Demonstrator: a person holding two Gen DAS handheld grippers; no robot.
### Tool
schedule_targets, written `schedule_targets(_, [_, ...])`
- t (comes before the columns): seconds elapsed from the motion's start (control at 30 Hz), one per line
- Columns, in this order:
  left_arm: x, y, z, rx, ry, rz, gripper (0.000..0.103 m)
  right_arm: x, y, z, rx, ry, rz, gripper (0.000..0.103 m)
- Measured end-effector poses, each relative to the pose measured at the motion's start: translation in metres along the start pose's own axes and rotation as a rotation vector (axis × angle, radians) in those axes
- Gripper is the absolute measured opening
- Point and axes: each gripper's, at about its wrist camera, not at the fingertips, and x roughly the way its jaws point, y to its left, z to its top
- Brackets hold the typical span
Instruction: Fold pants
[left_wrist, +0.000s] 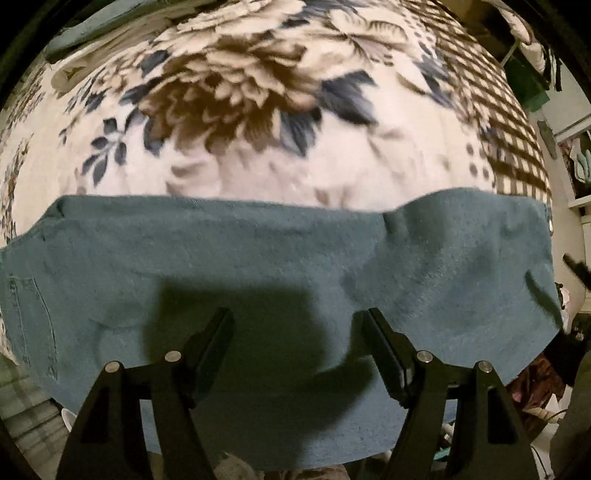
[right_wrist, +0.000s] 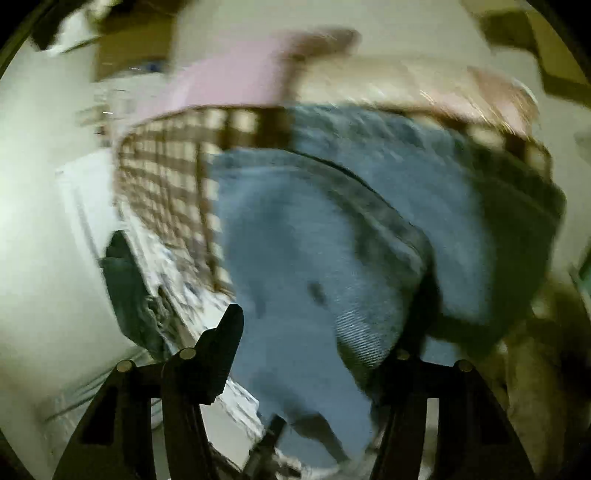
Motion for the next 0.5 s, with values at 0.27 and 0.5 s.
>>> schedule_targets(0.27, [0.000,-0.005,-0.003,-0.004,-0.002,0.019,0.071,-0.020,0.005,0.015,-0.072,-0.192,-0.126,0.009])
schedule_targets(0.5, [0.000,-0.014,-0.010,-0.016,-0.005,0.027,0.071,-0.065,0.010,-0.010,-0.215,-0.312,-0.233,0.004])
